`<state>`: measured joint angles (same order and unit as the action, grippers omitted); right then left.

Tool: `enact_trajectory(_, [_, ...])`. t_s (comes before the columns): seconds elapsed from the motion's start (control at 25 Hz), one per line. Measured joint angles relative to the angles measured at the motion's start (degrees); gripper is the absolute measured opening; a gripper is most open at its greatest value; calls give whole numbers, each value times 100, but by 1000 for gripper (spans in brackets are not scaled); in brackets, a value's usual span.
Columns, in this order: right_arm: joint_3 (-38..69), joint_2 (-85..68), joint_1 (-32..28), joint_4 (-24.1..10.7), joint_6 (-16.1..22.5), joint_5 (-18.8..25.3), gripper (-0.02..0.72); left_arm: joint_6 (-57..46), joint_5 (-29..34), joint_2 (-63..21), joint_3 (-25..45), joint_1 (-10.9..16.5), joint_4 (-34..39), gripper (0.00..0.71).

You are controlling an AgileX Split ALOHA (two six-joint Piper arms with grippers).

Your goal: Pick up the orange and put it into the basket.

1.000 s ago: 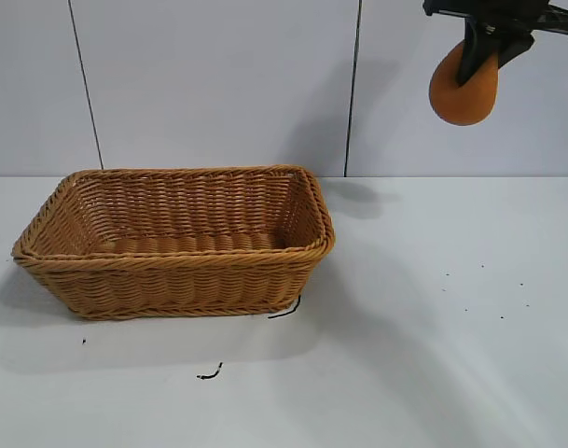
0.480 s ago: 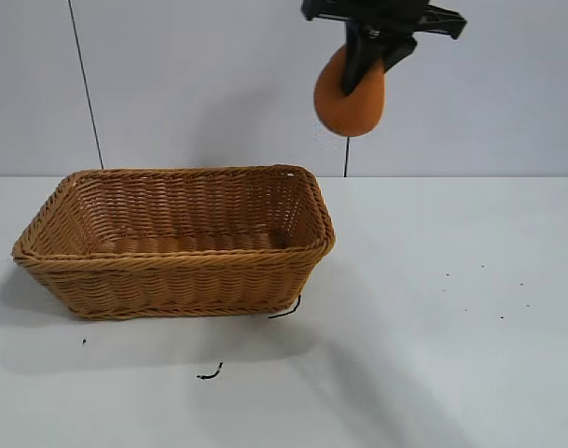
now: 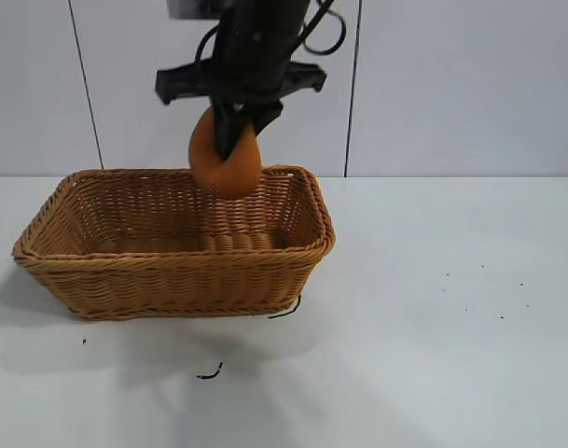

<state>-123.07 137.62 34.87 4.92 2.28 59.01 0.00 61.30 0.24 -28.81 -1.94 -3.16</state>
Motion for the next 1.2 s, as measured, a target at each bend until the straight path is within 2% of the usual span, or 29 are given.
enact_trajectory(0.08, [0,-5,0,58,11,18,156,0,-7,0,0,0,5,639])
enact_trajectory(0.28, [0,-154,0,102,-7,258,545,0,-11,0,0,0,5,639])
enact_trajectory(0.32, [0,-154,0,102,-7,258,545,0,-6,0,0,0,5,639])
enact_trajectory(0.36, [-79,-312,0,13,-23,410,602,0,-6,0,0,0,5,639])
enact_trajectory(0.6, [-715,-694,-45,-982,36,970,634,0,-6,0,0,0,5,639])
enact_trajectory(0.68, [-895,-706,-158,-1100,41,1025,634,0,-6,0,0,0,5,639])
enact_trajectory(0.92, [-937,-706,-911,-869,51,1058,634,0,-6,0,0,0,5,639])
enact_trajectory(1.2, [-937,-706,-2205,-800,40,1058,634,0,-6,0,0,0,5,639])
